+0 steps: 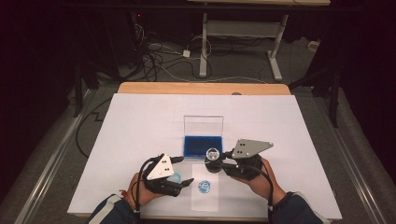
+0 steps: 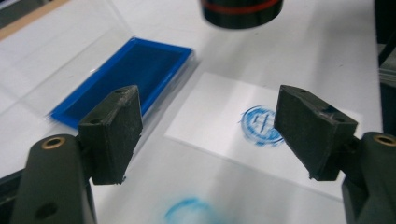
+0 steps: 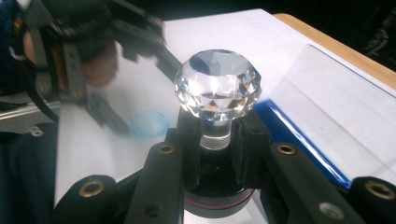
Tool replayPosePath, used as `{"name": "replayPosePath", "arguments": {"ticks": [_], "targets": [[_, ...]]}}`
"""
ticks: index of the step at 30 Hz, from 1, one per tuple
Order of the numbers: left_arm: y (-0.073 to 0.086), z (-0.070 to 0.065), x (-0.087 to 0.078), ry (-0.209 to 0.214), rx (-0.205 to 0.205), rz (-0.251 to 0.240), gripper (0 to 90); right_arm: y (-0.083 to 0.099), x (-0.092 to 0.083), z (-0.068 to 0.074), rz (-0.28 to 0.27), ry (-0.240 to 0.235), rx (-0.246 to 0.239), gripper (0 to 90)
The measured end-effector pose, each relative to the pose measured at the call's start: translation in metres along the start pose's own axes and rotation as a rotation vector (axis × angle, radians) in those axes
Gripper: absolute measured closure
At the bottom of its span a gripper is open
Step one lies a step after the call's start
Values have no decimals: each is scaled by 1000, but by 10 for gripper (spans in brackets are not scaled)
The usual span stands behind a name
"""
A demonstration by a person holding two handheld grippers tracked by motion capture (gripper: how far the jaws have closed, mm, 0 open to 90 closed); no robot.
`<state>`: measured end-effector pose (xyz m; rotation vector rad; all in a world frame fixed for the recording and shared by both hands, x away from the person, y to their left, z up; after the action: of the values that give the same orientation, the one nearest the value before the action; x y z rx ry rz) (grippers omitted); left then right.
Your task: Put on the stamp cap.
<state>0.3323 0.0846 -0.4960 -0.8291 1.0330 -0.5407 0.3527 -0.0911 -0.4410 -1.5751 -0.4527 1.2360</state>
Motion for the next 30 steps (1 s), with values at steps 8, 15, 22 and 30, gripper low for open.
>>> {"name": "replayPosePath", "arguments": {"ticks": [8, 15, 22, 30], "targets": [[16, 14, -21, -70, -20, 16, 202, 3, -12, -14, -10, 37, 15, 754], [36, 19, -41, -121, -47, 45, 201, 7, -21, -23, -10, 63, 25, 754], [55, 21, -57, -149, -77, 68, 201, 10, -23, -33, -8, 91, 39, 754], [76, 22, -71, -183, -99, 104, 201, 13, -26, -46, -7, 122, 48, 754]]}}
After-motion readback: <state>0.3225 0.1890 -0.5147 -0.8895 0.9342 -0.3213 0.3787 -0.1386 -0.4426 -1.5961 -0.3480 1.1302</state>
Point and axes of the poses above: each handheld gripper's, and its own axes: x roughly forward along the jaws, y roughly out of its underside, z roughly to its left, the point moved 8 cm from there along x, roughly forward along the jaws, and after that the axes turned 10 degrees about x, right-handed, at the moved point
